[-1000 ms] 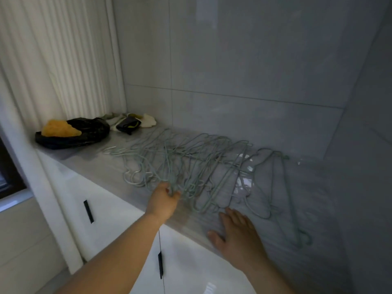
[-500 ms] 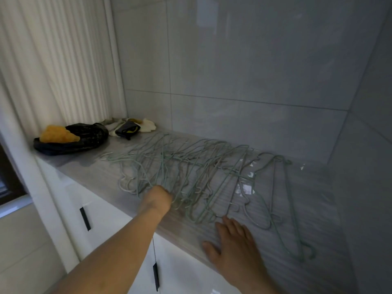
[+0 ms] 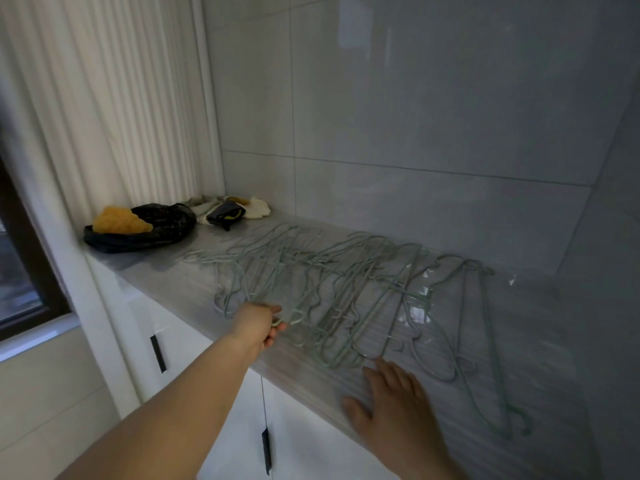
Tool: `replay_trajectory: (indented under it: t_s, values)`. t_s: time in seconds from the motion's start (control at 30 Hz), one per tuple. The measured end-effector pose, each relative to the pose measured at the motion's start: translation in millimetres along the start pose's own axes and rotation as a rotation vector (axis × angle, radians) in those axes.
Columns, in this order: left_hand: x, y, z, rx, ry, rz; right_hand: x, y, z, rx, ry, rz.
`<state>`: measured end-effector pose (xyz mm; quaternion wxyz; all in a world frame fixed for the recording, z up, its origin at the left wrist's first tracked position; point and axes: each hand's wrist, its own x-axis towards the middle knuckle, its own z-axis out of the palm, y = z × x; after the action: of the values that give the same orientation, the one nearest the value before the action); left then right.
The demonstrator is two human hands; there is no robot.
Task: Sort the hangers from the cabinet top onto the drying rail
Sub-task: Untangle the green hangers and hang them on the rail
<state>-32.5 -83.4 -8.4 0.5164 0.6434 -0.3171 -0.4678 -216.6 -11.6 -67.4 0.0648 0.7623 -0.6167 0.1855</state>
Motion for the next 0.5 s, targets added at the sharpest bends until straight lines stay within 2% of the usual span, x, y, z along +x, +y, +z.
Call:
replay_trajectory:
  t_s: [0.13, 0.33, 0.5]
  values:
    - [-20, -17, 8, 0.021, -0.064, 0.002, -1, -1, -2, 0.017, -0.033, 0.012]
    - [-34, -25, 11, -0.006, -0.071, 0.035, -1, 1, -5, 0.016, -0.114, -0.001]
    - [-46, -13, 2, -0.183, -0.179, -0.052, 1, 0, -2, -0.001, -0.056, 0.012]
